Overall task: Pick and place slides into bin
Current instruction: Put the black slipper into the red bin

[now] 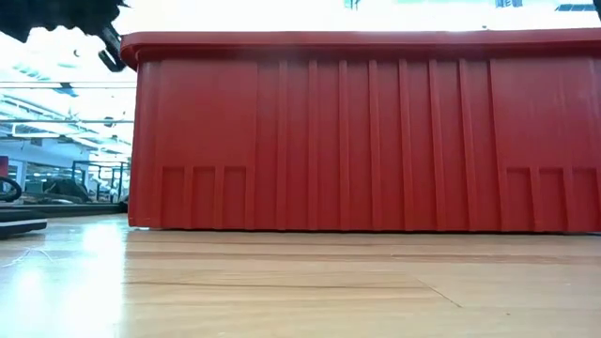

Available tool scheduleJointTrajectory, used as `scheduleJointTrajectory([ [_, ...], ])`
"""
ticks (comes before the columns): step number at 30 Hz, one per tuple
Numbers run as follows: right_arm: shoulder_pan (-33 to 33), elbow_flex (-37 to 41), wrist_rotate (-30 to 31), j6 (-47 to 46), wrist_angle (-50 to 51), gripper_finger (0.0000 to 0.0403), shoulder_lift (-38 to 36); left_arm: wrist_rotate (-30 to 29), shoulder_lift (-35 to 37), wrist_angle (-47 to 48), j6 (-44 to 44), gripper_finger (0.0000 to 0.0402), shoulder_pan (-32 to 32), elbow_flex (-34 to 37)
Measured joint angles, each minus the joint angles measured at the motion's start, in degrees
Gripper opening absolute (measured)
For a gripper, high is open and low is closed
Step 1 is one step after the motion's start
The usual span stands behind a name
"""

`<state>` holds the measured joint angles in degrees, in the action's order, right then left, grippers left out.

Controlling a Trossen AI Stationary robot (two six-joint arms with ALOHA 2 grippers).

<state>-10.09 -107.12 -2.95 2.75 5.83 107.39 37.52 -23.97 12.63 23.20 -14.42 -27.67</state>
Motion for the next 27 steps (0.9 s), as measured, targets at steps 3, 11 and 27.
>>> scheduleJointTrajectory([
  [3,-0.17,2.96,-0.08,-0.51,6.31,0.0022,-4.39,0.64,3.29,5.58,-1.96,0.0001,4.06,-1.79],
  [11,-0.13,25.9,2.3,-5.26,-3.05,0.0002,-20.61,-6.27,7.48,25.05,-0.32,0.0,17.62,-3.47],
  [27,-1.48,65.58,11.92,-15.68,-27.94,0.0,-47.65,-16.36,-16.67,18.86,4.04,0.0,41.2,-3.51],
])
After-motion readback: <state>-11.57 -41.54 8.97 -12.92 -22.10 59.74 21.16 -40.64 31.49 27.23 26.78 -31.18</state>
